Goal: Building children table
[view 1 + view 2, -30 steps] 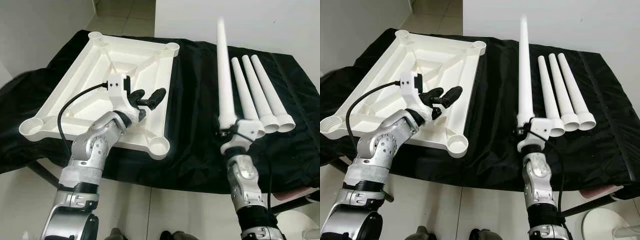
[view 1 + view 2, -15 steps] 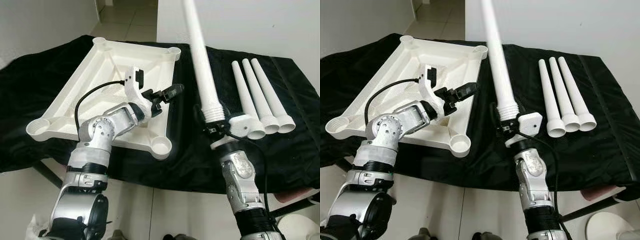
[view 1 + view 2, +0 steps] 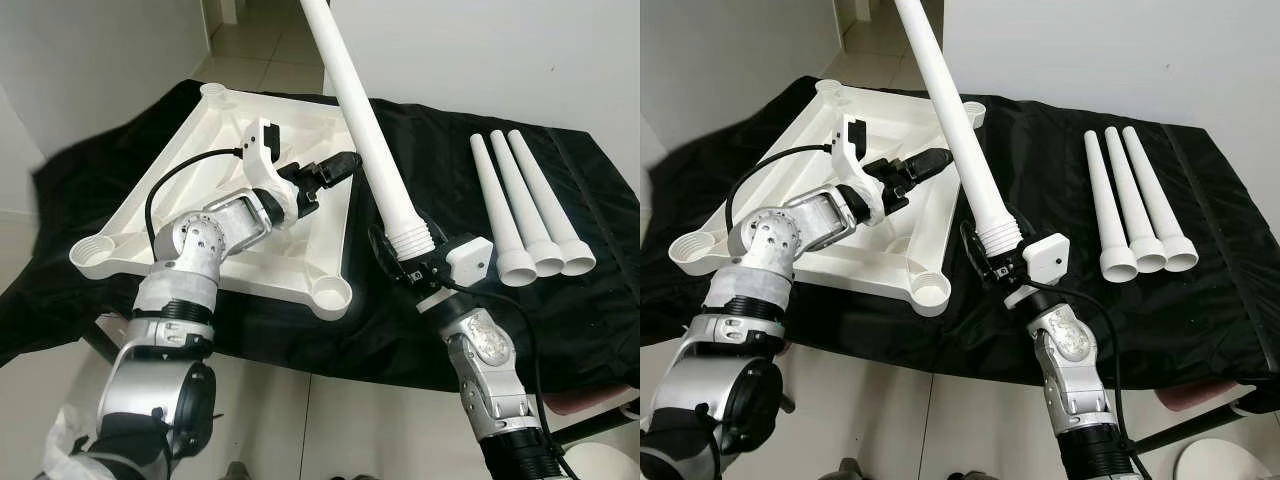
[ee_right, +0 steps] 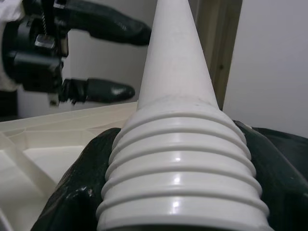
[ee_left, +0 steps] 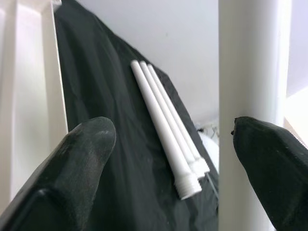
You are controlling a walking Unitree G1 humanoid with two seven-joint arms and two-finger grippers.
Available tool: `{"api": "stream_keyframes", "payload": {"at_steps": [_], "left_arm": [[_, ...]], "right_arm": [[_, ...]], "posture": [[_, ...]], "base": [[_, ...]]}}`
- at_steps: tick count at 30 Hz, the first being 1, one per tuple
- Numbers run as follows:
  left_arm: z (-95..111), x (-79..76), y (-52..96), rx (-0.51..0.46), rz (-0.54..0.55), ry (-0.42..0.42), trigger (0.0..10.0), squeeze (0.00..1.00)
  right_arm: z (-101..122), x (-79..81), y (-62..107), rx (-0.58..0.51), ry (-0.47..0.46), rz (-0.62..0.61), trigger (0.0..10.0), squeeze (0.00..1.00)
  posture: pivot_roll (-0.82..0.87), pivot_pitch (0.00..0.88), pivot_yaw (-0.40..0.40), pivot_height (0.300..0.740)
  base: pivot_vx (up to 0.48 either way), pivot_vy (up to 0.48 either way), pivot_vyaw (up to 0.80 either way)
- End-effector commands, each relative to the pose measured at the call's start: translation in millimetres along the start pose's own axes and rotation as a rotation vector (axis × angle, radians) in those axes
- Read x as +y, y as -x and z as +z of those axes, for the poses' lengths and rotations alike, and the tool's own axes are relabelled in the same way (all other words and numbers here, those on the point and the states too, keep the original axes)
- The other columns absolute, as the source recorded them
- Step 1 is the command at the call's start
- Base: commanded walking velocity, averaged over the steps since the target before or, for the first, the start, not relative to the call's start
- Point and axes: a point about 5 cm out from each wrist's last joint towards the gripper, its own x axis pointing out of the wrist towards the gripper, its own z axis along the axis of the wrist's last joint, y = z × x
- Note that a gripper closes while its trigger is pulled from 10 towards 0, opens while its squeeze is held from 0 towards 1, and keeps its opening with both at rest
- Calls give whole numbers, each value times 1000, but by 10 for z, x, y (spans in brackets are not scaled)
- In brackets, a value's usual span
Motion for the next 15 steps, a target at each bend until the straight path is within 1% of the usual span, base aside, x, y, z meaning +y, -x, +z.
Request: {"api": "stream_keyframes", "payload": {"at_steps": [1, 5, 6, 7, 8, 12, 13, 15], "left_arm": [[153, -207, -30, -44, -215, -23, 10000, 0], [155, -188, -14, -38, -213, -35, 10000, 0], [115, -160, 13, -23, -208, -37, 10000, 0], [115, -160, 13, -23, -208, -37, 10000, 0], [81, -155, 32, -8, -215, -40, 10000, 0], [57, -173, 36, 6, -227, -40, 10000, 0], [62, -183, 23, 11, -232, -38, 10000, 0], [62, -183, 23, 11, -232, -38, 10000, 0]], "right_arm": [[-80, 142, 25, 40, -19, 76, 10000, 0], [-77, 109, 23, 28, -52, 25, 10000, 0], [-54, 65, 0, -3, -109, -53, 10000, 0], [-54, 65, 0, -3, -109, -53, 10000, 0], [-49, 49, -11, -13, -135, -83, 10000, 0], [-58, 85, -13, -7, -122, -53, 10000, 0], [-69, 129, -11, 2, -98, -5, 10000, 0], [-69, 129, -11, 2, -98, -5, 10000, 0]], "posture": [[-54, 0, -21, 740], [-53, 0, -20, 740], [-50, 0, -17, 740], [-50, 0, -17, 740], [-50, 0, -17, 740], [-45, 0, -16, 740], [-43, 0, -16, 740], [-43, 0, -16, 740]], "base": [[0, 0, 0], [0, 0, 0], [0, 0, 0], [0, 0, 0], [0, 0, 0], [0, 0, 0], [0, 0, 0], [0, 0, 0]]}}
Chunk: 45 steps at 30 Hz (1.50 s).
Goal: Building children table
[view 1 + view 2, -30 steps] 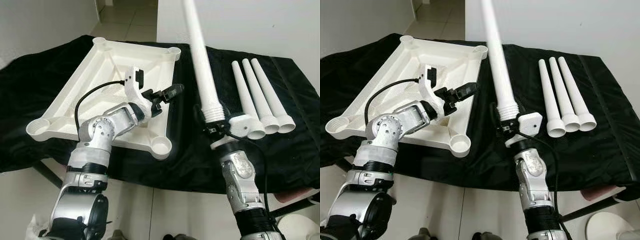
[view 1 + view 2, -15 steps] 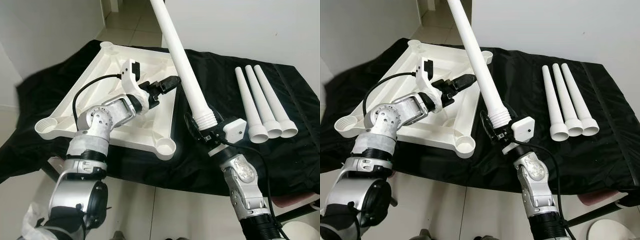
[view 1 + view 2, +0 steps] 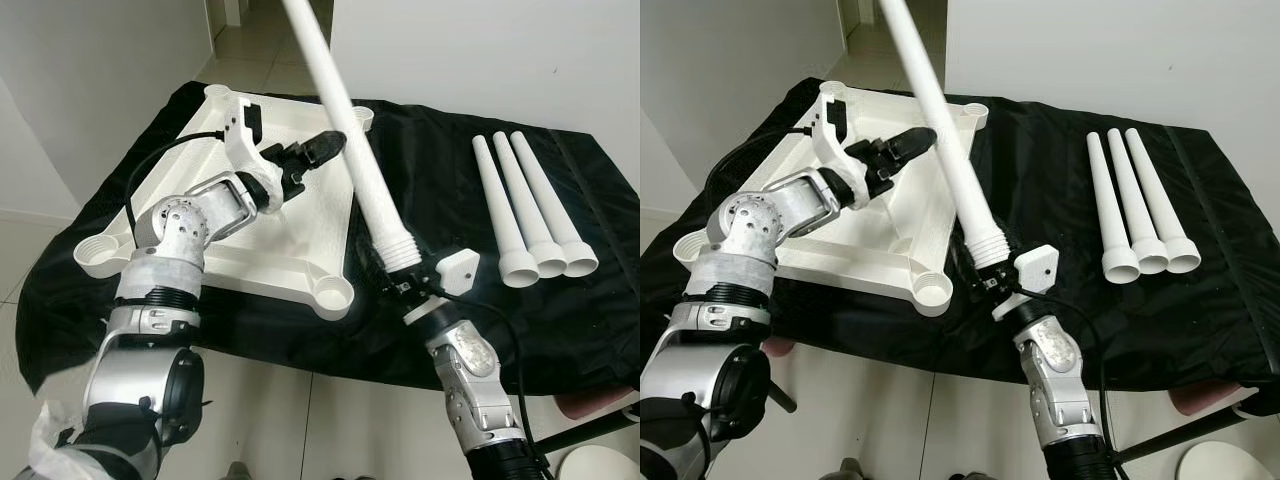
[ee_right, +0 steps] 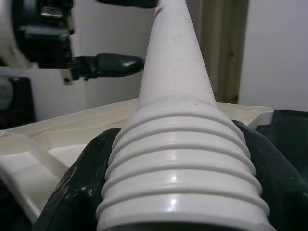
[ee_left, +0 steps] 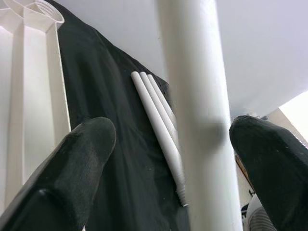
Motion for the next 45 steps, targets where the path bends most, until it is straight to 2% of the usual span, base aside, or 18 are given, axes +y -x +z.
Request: {"api": "stream_keyframes", "payload": {"at_steps": [1, 8, 12, 13, 19, 20, 22, 23, 35, 36, 38, 39, 43, 45], "left_arm": [[0, -144, -18, 14, -222, -3, 10000, 0], [52, -188, -71, 15, -232, -7, 10000, 0], [81, -180, -80, 10, -224, 1, 10000, 0], [170, -102, -87, -6, -170, 34, 10000, 0], [302, 9, -74, -41, -96, 118, 10000, 0], [339, 43, -65, -55, -76, 149, 9529, 0], [360, 63, -58, -64, -65, 168, 9529, 0], [377, 80, -45, -68, -59, 166, 0, 0], [493, 91, -20, -99, -75, 162, 0, 0], [515, 92, -15, -108, -72, 156, 0, 0], [526, 92, -13, -115, -71, 160, 0, 0], [548, 96, -6, -130, -68, 168, 0, 0], [572, 101, 0, -143, -66, 174, 0, 0], [618, 60, -6, -149, -74, 141, 0, 0]], "right_arm": [[2, 34, -1, -3, 18, 40, 10000, 0], [-62, 123, 30, 47, 76, 162, 10000, 0], [-69, 135, 40, 47, 85, 169, 10000, 0], [-100, 163, 93, 66, 110, 200, 10000, 0], [-138, 159, 155, 90, 113, 211, 10000, 0], [-144, 157, 165, 95, 115, 217, 10000, 0], [-147, 156, 171, 98, 118, 221, 10000, 0], [-150, 153, 179, 100, 120, 222, 10000, 0], [-152, 116, 165, 93, 76, 171, 10000, 0], [-163, 107, 149, 92, 30, 140, 10000, 0], [-164, 100, 144, 90, 19, 126, 10000, 0], [-152, 81, 137, 79, 7, 105, 10000, 1000], [-137, 60, 131, 67, -8, 87, 10000, 1000], [-113, -16, 119, 57, 12, 20, 10000, 1000]], "posture": [[-43, 0, -16, 740], [-37, 0, -13, 740], [-37, 0, -11, 740], [-36, 0, -7, 740], [-33, 0, -4, 740], [-34, 0, 3, 740], [-34, 0, 3, 740], [-34, 0, 3, 740], [-26, 4, 9, 740], [-26, 4, 9, 740], [-26, 4, 9, 740], [-26, 4, 6, 740], [-26, 4, 6, 740], [-29, 4, 3, 740]], "base": [[0, 0, 0], [0, 0, 0], [0, 0, 0], [0, 0, 0], [0, 0, 0], [0, 0, 0], [0, 0, 0], [0, 0, 0], [0, 0, 0], [0, 0, 0], [0, 0, 0], [0, 0, 0], [0, 0, 0], [0, 0, 0]]}}
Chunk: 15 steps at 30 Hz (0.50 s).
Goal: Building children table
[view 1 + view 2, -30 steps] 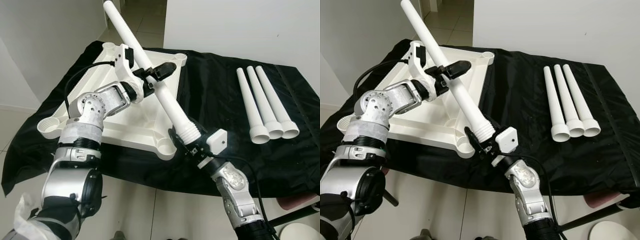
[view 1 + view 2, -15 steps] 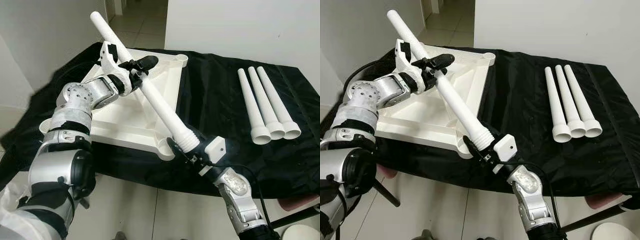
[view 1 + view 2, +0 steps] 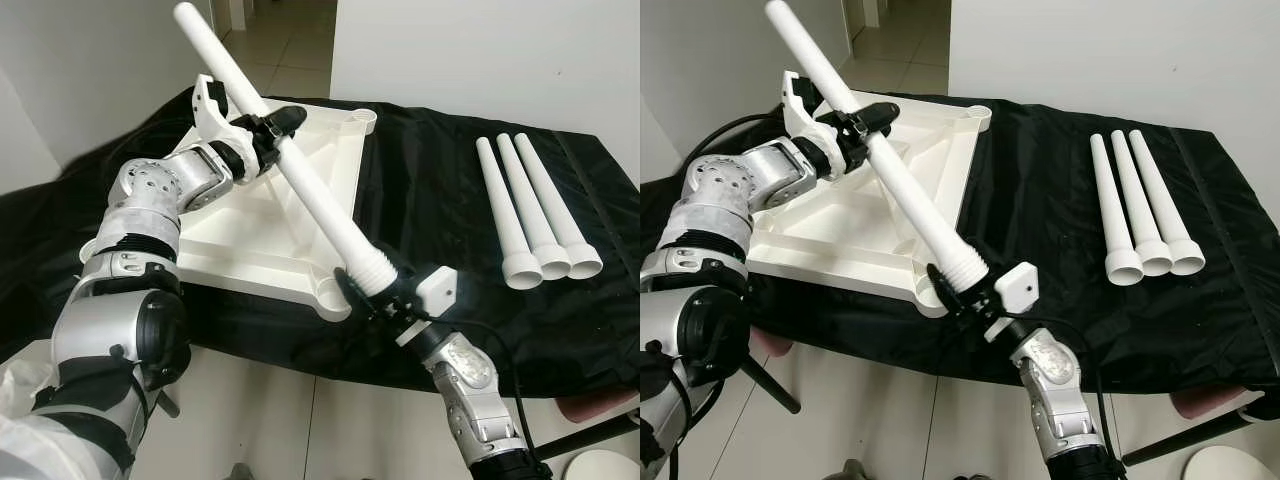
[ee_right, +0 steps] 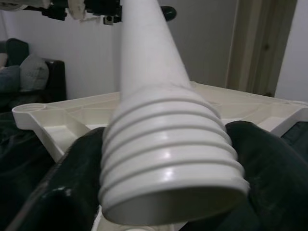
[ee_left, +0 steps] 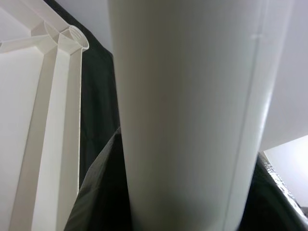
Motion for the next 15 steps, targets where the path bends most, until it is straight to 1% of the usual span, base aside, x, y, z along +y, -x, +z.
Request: {"api": "stream_keyframes", "payload": {"at_steps": [1, 4, 5, 6, 7, 8, 10, 11, 12, 13, 14, 15], "left_arm": [[117, -198, -26, -20, -150, -59, 0, 0], [123, -207, -30, -19, -146, -72, 0, 0], [130, -224, -39, -21, -140, -110, 10000, 0], [137, -241, -47, -22, -138, -140, 10000, 0], [159, -266, -55, -35, -136, -176, 10000, 0], [174, -284, -60, -45, -135, -198, 10000, 0], [222, -318, -70, -80, -108, -286, 10000, 0], [222, -318, -70, -80, -108, -286, 10000, 0], [242, -336, -74, -91, -98, -332, 10000, 0], [242, -336, -74, -91, -98, -332, 10000, 0], [264, -372, -75, -108, -100, -378, 10000, 0], [286, -418, -83, -129, -99, -430, 10000, 0]], "right_arm": [[-7, -113, 18, 6, 1, -100, 10000, 1000], [-3, -134, 17, 6, 3, -120, 10000, 1000], [3, -152, 15, 7, 8, -140, 10000, 1000], [10, -160, 13, 6, 15, -150, 10000, 31], [3, -169, 9, 19, 13, -161, 10000, 0], [-4, -175, 7, 29, 9, -168, 10000, 0], [-29, -174, 13, 65, -5, -159, 10000, 0], [-29, -174, 13, 65, -5, -159, 10000, 0], [-34, -173, 15, 75, -5, -152, 10000, 0], [-34, -173, 15, 75, -5, -152, 10000, 0], [-47, -186, 22, 97, 8, -158, 10000, 0], [-69, -210, 26, 135, 44, -169, 10000, 0]], "posture": [[-29, 4, 3, 740], [-29, 4, 3, 740], [-29, 5, 1, 740], [-29, 5, 1, 740], [-29, 5, 1, 740], [-29, 5, 1, 740], [-29, 8, -3, 740], [-29, 8, -3, 740], [-29, 8, -3, 740], [-29, 8, -3, 740], [-29, 10, -6, 740], [-29, 11, -9, 740]], "base": [[0, 0, 0], [0, 0, 0], [0, 0, 0], [0, 0, 0], [0, 0, 0], [0, 0, 0], [0, 0, 0], [0, 0, 0], [0, 0, 0], [0, 0, 0], [0, 0, 0], [0, 0, 0]]}}
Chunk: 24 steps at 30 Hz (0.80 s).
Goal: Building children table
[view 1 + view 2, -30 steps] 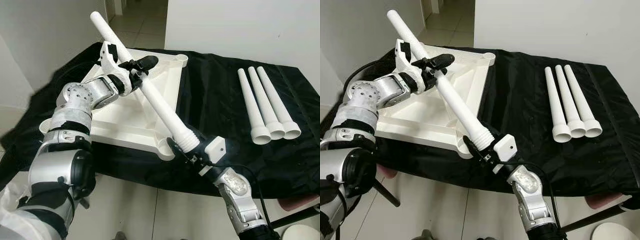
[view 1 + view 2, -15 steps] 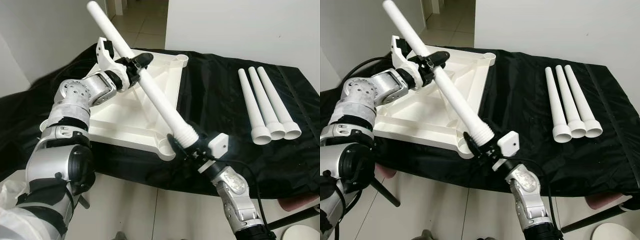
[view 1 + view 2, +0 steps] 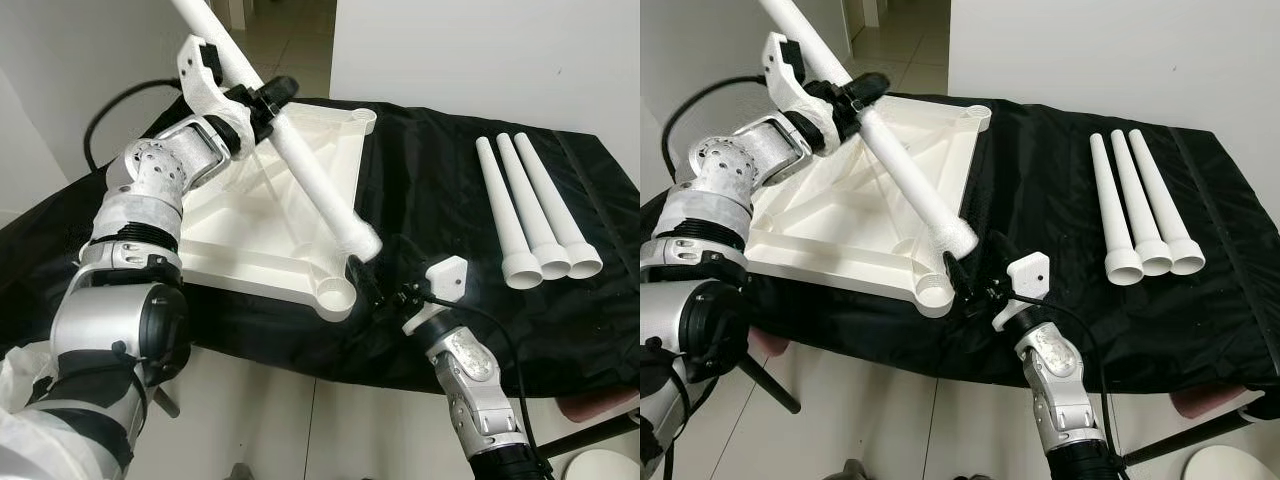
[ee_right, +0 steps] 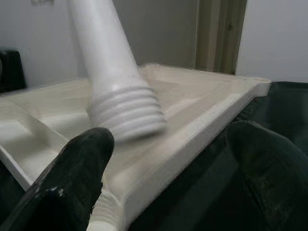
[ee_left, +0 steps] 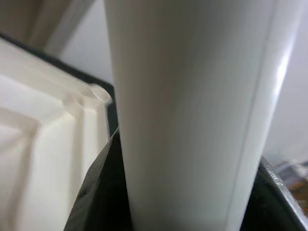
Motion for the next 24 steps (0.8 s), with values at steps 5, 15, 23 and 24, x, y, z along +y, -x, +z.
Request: {"api": "stream_keyframes", "payload": {"at_steps": [5, 15, 23, 24], "left_arm": [[182, -265, -46, -93, -121, -211, 10000, 0], [-26, -616, -143, -92, -200, -404, 10000, 0], [-309, -981, -238, -80, -294, -479, 10000, 0], [-309, -981, -238, -80, -294, -479, 10000, 0]], "right_arm": [[-18, -82, 2, 65, 105, -34, 10000, 0], [218, 96, -200, 13, 202, 122, 10000, 0], [389, -2, -544, 59, 244, 26, 10000, 0], [389, -2, -544, 59, 244, 26, 10000, 0]], "posture": [[-29, 15, -12, 740], [-22, 18, -19, 740], [-17, 18, -22, 740], [-17, 18, -22, 740]], "base": [[0, 0, 0], [0, 0, 0], [0, 0, 0], [0, 0, 0]]}}
